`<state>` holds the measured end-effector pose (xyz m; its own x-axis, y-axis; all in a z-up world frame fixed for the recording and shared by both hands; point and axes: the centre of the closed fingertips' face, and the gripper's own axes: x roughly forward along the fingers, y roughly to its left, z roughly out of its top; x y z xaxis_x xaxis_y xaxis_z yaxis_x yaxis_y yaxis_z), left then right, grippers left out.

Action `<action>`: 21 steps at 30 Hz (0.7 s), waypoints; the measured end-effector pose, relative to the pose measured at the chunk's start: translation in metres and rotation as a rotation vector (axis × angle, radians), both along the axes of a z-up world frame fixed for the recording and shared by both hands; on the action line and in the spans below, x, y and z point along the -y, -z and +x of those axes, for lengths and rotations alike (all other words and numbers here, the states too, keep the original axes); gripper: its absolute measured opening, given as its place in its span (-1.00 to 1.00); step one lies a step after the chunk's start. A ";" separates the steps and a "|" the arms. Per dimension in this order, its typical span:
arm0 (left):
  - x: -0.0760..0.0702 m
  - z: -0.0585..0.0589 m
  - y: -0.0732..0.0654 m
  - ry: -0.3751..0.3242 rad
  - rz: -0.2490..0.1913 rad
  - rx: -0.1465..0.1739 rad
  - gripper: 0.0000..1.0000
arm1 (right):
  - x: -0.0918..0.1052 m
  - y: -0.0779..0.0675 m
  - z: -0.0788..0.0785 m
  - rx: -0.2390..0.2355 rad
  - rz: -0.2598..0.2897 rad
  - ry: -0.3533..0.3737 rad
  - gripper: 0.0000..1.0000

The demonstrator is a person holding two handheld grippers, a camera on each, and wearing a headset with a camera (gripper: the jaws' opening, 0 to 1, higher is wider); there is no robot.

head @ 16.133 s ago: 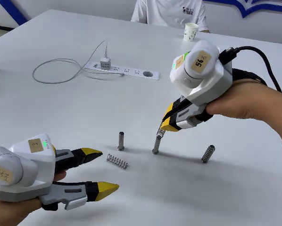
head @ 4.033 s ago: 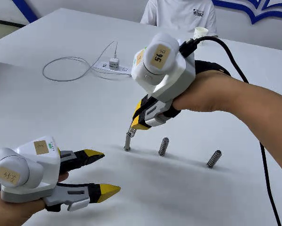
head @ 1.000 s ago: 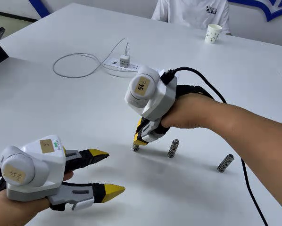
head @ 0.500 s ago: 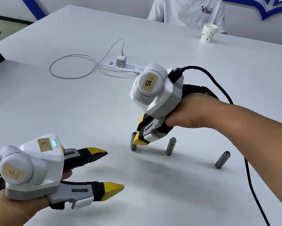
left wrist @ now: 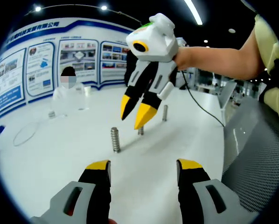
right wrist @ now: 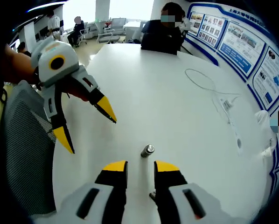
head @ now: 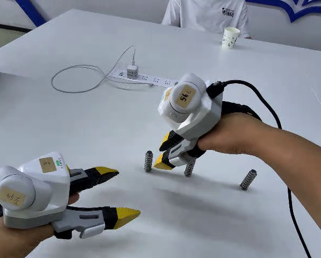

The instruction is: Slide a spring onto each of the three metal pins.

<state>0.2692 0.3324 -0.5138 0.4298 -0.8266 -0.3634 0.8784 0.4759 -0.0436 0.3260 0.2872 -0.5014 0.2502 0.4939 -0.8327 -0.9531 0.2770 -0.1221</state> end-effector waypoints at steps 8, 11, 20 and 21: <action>0.002 0.001 -0.001 0.001 0.000 0.002 0.20 | 0.009 -0.004 -0.014 0.000 0.056 0.039 -0.51; 0.003 0.001 -0.002 0.001 0.000 0.003 0.21 | 0.013 -0.005 -0.018 -0.004 0.078 0.058 -0.51; 0.003 -0.001 -0.002 0.000 0.004 0.001 0.25 | 0.029 -0.004 -0.034 -0.005 0.111 0.099 -0.49; 0.004 -0.001 -0.002 0.000 0.004 0.001 0.26 | 0.032 -0.004 -0.036 -0.003 0.113 0.105 -0.48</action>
<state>0.2678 0.3285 -0.5119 0.4299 -0.8253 -0.3663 0.8785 0.4759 -0.0413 0.2902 0.2555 -0.4976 0.3032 0.5559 -0.7740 -0.9185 0.3867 -0.0820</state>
